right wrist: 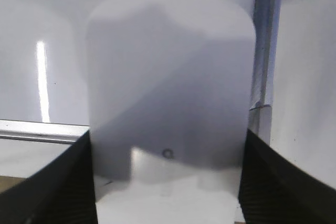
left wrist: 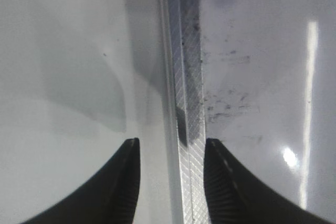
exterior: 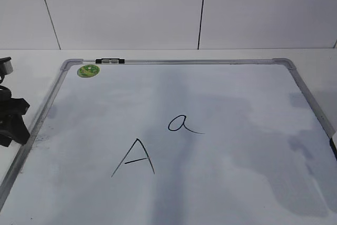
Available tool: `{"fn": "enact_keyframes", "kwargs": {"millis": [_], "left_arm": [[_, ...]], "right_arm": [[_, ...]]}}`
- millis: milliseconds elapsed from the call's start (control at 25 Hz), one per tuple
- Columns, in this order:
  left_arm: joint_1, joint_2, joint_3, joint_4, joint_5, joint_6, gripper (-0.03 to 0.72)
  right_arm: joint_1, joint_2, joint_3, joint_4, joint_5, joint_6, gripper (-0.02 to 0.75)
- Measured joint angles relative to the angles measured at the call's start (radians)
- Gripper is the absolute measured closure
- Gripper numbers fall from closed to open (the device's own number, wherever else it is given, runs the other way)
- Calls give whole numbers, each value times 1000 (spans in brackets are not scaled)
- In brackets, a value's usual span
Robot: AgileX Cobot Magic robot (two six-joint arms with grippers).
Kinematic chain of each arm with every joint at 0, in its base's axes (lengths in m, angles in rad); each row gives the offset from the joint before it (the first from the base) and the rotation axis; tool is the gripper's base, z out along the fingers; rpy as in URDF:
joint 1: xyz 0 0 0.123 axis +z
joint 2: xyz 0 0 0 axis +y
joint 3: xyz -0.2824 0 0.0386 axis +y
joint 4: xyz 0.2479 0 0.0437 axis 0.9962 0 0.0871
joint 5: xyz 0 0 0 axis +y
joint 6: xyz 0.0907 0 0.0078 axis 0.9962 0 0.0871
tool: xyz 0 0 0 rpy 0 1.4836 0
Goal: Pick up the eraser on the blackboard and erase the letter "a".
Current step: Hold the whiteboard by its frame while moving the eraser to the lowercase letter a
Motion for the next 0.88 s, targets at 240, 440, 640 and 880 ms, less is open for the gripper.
{"fn": "enact_keyframes", "kwargs": {"millis": [240, 440, 640, 880], "left_arm": [[0, 17, 0, 0, -12, 0, 397], [0, 17, 0, -4, -19, 0, 399], [0, 17, 0, -14, -21, 0, 399], [0, 26, 0, -17, -21, 0, 400]], "right_arm": [[0, 0, 0, 0, -3, 0, 176], [0, 0, 0, 0, -3, 0, 176], [0, 0, 0, 0, -5, 0, 176], [0, 0, 0, 0, -8, 0, 176]]}}
